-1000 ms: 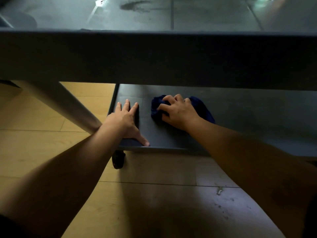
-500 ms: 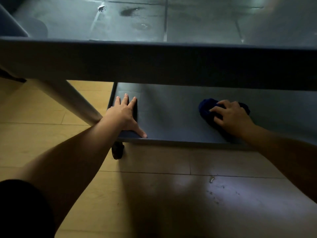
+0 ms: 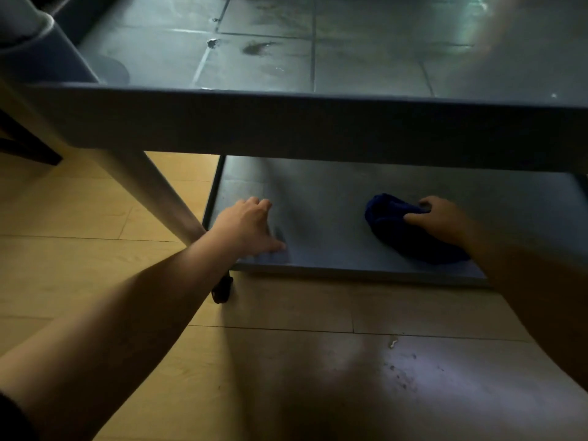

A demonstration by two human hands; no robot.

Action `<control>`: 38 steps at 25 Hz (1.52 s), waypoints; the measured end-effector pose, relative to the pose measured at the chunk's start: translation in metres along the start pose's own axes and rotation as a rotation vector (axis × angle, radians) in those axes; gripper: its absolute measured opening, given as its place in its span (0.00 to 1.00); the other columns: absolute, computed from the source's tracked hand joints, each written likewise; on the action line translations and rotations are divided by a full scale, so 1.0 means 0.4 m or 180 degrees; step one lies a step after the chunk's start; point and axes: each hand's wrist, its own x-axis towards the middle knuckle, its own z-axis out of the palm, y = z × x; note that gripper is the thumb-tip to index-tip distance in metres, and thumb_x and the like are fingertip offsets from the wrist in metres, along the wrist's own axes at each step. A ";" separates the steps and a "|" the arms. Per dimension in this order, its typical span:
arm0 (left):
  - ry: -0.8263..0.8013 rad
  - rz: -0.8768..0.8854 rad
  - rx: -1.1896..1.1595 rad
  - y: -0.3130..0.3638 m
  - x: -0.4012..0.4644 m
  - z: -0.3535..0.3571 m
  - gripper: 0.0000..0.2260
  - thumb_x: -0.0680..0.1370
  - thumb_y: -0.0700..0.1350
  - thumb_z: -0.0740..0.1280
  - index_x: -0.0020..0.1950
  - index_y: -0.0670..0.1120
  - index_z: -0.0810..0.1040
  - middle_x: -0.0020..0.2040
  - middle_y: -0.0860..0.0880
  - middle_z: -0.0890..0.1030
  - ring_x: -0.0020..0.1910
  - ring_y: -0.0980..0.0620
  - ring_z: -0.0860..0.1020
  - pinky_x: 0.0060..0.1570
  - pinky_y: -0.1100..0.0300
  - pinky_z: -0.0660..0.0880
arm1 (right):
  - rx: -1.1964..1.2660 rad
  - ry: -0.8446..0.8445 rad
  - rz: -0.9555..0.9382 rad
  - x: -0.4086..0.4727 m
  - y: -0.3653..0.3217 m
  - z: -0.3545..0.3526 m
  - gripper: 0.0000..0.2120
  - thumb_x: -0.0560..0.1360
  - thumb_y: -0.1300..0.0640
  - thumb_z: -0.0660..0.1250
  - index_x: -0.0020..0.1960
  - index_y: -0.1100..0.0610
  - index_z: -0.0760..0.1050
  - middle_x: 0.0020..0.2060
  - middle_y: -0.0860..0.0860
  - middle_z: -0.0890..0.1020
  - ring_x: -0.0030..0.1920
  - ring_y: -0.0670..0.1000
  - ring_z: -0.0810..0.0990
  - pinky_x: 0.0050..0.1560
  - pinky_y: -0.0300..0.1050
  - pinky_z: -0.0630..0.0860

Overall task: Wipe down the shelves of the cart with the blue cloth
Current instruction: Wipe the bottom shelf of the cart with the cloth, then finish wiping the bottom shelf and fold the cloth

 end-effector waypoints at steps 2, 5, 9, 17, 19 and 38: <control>0.0062 0.0122 -0.0324 0.030 -0.021 0.001 0.37 0.73 0.64 0.76 0.77 0.51 0.68 0.71 0.46 0.75 0.67 0.44 0.75 0.64 0.45 0.76 | 0.0415 -0.0099 0.0036 -0.028 -0.049 0.006 0.16 0.74 0.46 0.71 0.54 0.58 0.81 0.46 0.58 0.84 0.42 0.56 0.82 0.41 0.47 0.75; 0.0037 0.0059 -0.1226 0.083 -0.040 -0.001 0.35 0.76 0.61 0.75 0.79 0.52 0.66 0.68 0.48 0.79 0.64 0.47 0.78 0.62 0.50 0.76 | 0.1074 0.0122 -0.0275 -0.090 -0.162 0.029 0.05 0.75 0.51 0.70 0.43 0.52 0.80 0.42 0.57 0.85 0.38 0.52 0.82 0.36 0.44 0.74; -0.0271 -0.0527 -0.3355 0.150 -0.050 -0.022 0.31 0.79 0.62 0.71 0.78 0.50 0.66 0.66 0.50 0.79 0.61 0.48 0.79 0.59 0.53 0.79 | 0.2045 -0.0226 -0.1004 -0.192 -0.346 0.068 0.05 0.74 0.56 0.70 0.48 0.47 0.80 0.42 0.51 0.85 0.43 0.53 0.84 0.41 0.44 0.80; -0.0936 -0.0155 -0.5662 0.059 -0.054 -0.041 0.10 0.82 0.42 0.68 0.63 0.45 0.80 0.57 0.42 0.88 0.57 0.41 0.86 0.54 0.47 0.85 | 0.2958 -0.1227 -0.1105 -0.247 -0.417 0.084 0.16 0.76 0.61 0.69 0.62 0.53 0.78 0.53 0.55 0.86 0.52 0.55 0.86 0.48 0.48 0.83; -0.0622 -0.0404 -0.5164 0.052 -0.055 -0.048 0.07 0.82 0.43 0.71 0.60 0.47 0.81 0.51 0.46 0.89 0.52 0.46 0.88 0.49 0.52 0.85 | 0.2944 -0.1054 -0.0932 -0.261 -0.425 0.095 0.12 0.77 0.62 0.69 0.58 0.51 0.79 0.51 0.53 0.86 0.49 0.53 0.86 0.48 0.50 0.84; -0.0681 -0.1267 -0.5486 0.255 -0.976 -1.070 0.17 0.81 0.51 0.71 0.65 0.44 0.79 0.58 0.38 0.85 0.55 0.37 0.85 0.50 0.49 0.83 | 0.3117 -0.2295 -0.0712 -1.263 -0.670 -0.760 0.16 0.74 0.60 0.73 0.61 0.58 0.77 0.51 0.56 0.87 0.50 0.55 0.86 0.45 0.42 0.81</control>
